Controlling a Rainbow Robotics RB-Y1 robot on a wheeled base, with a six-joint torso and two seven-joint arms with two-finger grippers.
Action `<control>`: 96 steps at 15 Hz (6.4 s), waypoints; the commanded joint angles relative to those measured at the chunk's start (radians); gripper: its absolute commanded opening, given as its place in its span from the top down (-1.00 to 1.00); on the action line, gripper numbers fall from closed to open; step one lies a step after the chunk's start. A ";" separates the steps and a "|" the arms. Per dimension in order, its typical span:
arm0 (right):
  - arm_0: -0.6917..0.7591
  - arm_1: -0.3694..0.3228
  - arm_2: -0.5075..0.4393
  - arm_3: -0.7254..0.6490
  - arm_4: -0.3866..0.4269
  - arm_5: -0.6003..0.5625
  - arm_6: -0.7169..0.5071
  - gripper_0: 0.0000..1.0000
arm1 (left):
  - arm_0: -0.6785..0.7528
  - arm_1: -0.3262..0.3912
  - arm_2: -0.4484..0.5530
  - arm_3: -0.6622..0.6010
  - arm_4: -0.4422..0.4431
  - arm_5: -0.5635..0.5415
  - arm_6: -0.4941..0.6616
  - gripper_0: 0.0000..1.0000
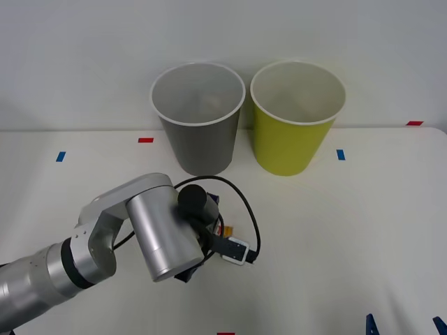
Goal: Put cans in the gray bin and PET bottles in the light green bin.
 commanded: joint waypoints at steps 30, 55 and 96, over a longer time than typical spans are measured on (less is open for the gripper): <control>0.000 0.000 0.000 0.000 0.000 0.000 0.000 -1.00 | -0.023 -0.013 0.001 0.093 0.083 -0.002 0.050 1.00; 0.000 0.000 0.000 0.000 0.000 0.000 0.000 -1.00 | 0.105 0.157 0.107 -0.353 0.088 -0.138 0.957 1.00; 0.000 0.000 0.000 0.000 0.000 0.000 0.000 -1.00 | 0.125 -0.116 1.277 -0.493 0.560 0.010 0.652 1.00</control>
